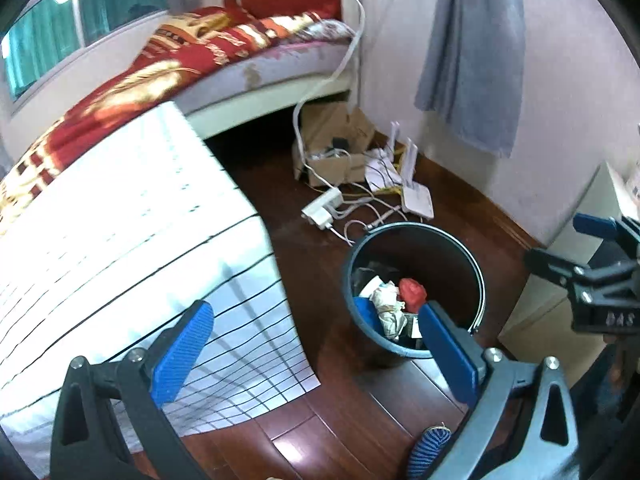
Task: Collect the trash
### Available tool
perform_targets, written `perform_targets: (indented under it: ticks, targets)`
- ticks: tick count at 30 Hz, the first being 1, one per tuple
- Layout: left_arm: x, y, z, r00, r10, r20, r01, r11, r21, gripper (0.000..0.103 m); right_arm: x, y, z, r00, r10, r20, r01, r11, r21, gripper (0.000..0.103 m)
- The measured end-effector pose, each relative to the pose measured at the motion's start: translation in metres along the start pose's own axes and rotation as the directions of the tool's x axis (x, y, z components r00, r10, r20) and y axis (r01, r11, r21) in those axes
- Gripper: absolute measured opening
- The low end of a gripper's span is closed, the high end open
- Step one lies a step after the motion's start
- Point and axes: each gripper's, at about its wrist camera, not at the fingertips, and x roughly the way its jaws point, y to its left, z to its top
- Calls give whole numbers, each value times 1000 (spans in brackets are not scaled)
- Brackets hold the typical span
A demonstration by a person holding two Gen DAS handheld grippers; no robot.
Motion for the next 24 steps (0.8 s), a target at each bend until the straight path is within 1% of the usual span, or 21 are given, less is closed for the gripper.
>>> perform_targets:
  ticks: [4, 10, 14, 18, 24]
  targets:
    - [-27, 14, -6, 999, 19, 31, -17, 998, -59, 102, -34, 25, -7, 999, 2, 44, -1, 1000, -31, 103]
    - [-71, 26, -18, 995, 43, 93, -34, 995, -97, 102, -72, 56, -14, 996, -1, 93, 8, 997, -78, 103]
    - [-97, 34, -22, 988, 62, 140, -44, 991, -126, 102, -94, 66, -16, 992, -5, 125, 16, 995, -94, 103]
    - [-115, 40, -28, 981, 80, 175, -54, 988, -147, 103, -112, 77, -16, 988, -3, 155, 21, 993, -114, 103]
    - [-123, 47, -31, 976, 81, 202, -46, 984, -172, 103, -125, 91, -14, 983, 2, 186, 25, 990, -139, 103]
